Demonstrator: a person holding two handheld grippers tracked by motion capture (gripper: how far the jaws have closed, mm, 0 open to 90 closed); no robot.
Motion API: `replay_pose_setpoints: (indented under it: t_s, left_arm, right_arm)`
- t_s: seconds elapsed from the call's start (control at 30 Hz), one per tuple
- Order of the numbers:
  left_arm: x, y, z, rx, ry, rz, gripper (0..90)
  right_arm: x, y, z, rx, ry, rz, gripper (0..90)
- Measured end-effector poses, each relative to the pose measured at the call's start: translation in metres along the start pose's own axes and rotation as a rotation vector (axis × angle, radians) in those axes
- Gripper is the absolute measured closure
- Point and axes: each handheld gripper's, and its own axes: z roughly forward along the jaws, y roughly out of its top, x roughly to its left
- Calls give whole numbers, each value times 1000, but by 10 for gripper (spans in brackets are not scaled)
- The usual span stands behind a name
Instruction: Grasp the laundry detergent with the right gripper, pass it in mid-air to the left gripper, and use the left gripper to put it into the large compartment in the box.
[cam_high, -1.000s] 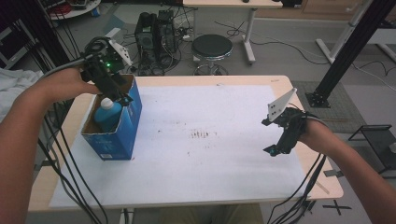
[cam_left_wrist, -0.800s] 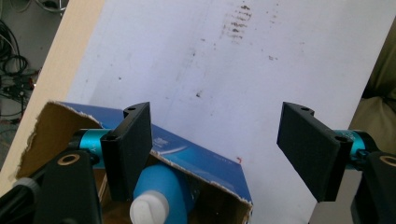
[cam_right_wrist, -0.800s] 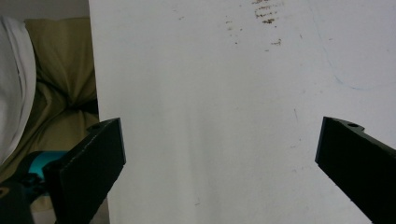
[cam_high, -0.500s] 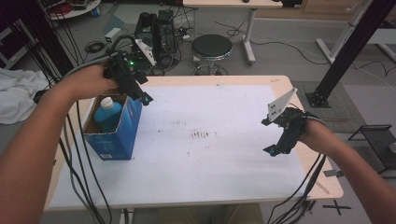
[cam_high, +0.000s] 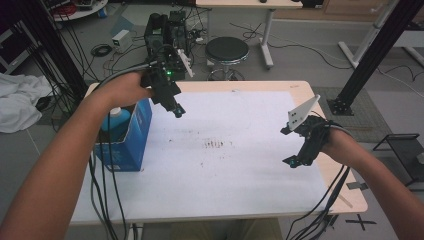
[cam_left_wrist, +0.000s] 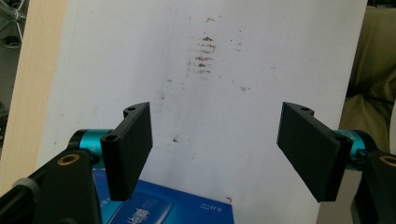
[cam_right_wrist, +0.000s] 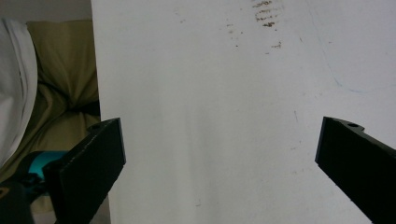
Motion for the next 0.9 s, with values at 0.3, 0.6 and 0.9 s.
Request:
replay_pose_setpoints:
  t_s: [0.3,0.6,0.9]
  left_arm:
    - [14,5,7,11,28,-15,154]
    - [24,4,15,-3,35,-47,142]
    - [37,2,19,-9,51,-76,142]
  right_arm:
    - [-1,1,0,4,4,9,6]
    - [-4,0,1,-3,7,20,6]
    - [-7,-2,0,-4,9,35,6]
